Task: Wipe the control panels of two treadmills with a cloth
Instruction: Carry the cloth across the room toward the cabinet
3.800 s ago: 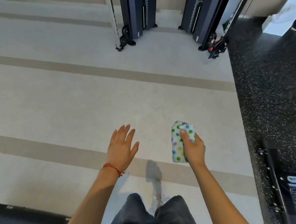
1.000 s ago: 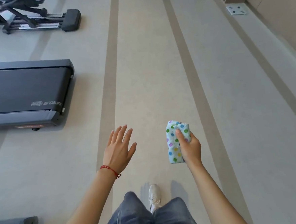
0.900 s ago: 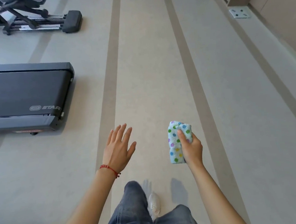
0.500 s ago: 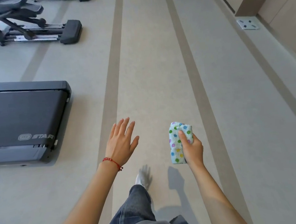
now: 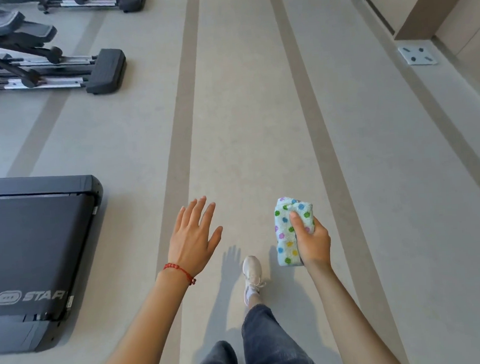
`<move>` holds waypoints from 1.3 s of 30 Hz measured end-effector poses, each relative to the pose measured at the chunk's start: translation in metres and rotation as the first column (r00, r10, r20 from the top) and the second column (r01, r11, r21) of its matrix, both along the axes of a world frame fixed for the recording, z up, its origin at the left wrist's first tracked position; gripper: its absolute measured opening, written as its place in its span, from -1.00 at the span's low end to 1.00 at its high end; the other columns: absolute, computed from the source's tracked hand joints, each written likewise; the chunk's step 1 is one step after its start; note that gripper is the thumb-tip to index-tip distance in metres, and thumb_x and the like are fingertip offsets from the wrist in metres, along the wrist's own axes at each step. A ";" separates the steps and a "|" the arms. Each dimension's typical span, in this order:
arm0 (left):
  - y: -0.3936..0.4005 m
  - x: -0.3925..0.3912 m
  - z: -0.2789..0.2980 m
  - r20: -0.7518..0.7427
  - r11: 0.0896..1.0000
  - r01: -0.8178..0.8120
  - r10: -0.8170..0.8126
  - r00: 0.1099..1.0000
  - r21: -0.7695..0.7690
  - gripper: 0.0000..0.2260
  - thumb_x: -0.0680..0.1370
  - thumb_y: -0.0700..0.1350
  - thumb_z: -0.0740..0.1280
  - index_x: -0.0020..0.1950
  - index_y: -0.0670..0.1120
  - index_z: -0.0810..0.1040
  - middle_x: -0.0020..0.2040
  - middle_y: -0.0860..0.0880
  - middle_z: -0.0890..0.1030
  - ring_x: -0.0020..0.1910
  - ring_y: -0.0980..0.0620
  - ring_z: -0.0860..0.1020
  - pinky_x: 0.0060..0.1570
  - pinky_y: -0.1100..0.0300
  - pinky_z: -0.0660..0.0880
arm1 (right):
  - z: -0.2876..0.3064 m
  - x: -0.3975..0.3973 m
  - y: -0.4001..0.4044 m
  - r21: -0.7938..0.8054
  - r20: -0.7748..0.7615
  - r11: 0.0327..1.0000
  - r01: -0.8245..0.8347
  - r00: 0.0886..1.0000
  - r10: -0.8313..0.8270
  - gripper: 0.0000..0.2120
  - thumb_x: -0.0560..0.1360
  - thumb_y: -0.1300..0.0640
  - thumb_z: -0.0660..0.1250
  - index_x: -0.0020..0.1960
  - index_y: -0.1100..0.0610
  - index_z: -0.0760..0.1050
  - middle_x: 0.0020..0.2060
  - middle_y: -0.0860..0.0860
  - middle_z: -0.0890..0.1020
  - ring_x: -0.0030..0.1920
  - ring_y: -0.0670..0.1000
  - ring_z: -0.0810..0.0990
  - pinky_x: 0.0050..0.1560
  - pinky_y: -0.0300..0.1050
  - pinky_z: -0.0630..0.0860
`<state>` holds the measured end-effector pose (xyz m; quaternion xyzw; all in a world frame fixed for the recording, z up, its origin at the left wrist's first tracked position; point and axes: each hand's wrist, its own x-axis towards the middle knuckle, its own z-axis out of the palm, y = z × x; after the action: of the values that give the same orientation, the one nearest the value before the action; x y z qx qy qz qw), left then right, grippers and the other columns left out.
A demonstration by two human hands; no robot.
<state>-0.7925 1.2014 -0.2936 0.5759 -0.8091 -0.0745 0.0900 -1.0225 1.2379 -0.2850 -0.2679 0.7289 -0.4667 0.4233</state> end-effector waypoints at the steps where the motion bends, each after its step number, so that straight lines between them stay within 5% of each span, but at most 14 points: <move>1: -0.023 -0.005 -0.003 0.002 1.000 0.001 -0.001 1.000 0.005 -0.39 0.62 0.18 -0.14 0.31 -0.20 0.45 0.29 -0.23 0.47 0.26 -0.25 0.44 0.26 -0.13 0.27 | -0.003 -0.005 -0.024 -0.005 0.007 1.000 0.008 1.000 -0.007 -0.91 0.47 -0.04 0.35 -0.16 -0.04 0.52 -0.20 -0.05 0.64 -0.14 0.02 0.66 -0.11 -0.06 0.61; 14: -0.285 -0.056 0.005 0.038 0.999 -0.012 0.011 0.999 0.045 -0.40 0.62 0.17 -0.12 0.32 -0.20 0.46 0.29 -0.22 0.48 0.26 -0.25 0.45 0.26 -0.14 0.22 | 0.011 -0.047 -0.308 0.015 -0.024 0.997 -0.080 0.996 0.080 -0.84 0.47 -0.07 0.34 -0.22 -0.02 0.50 -0.26 -0.09 0.61 -0.22 -0.06 0.62 -0.15 -0.11 0.57; 27: -0.613 -0.039 -0.007 -0.038 0.999 -0.006 0.007 0.999 0.032 -0.38 0.62 0.18 -0.15 0.29 -0.21 0.48 0.28 -0.22 0.49 0.25 -0.24 0.45 0.23 -0.15 0.35 | -0.002 -0.037 -0.630 0.034 0.000 0.998 -0.047 0.999 0.047 -0.83 0.45 -0.10 0.35 -0.20 -0.02 0.53 -0.24 -0.06 0.64 -0.12 0.05 0.66 -0.04 0.05 0.62; 36: -0.780 -0.043 -0.002 -0.070 0.999 -0.025 0.028 0.997 0.040 -0.40 0.62 0.18 -0.12 0.28 -0.22 0.47 0.27 -0.22 0.49 0.25 -0.25 0.45 0.23 -0.14 0.33 | -0.002 -0.041 -0.786 0.056 -0.035 0.998 -0.041 0.998 0.043 -0.82 0.48 -0.08 0.32 -0.10 0.03 0.53 -0.20 -0.07 0.62 -0.12 0.02 0.64 -0.11 -0.10 0.58; 39: -0.837 -0.048 -0.009 -0.086 0.999 -0.036 0.039 0.996 0.030 -0.48 0.58 0.14 0.02 0.28 -0.21 0.48 0.28 -0.22 0.49 0.25 -0.25 0.45 0.22 -0.14 0.34 | -0.006 -0.046 -0.849 0.045 -0.035 0.997 -0.056 0.998 0.058 -0.86 0.49 -0.07 0.31 -0.15 -0.01 0.51 -0.22 -0.08 0.62 -0.13 0.02 0.63 -0.13 -0.12 0.56</move>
<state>-0.8406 0.3646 -0.3023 0.5884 -0.7924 -0.1091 0.1182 -1.0686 0.3893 -0.2912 -0.2876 0.7387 -0.4331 0.4290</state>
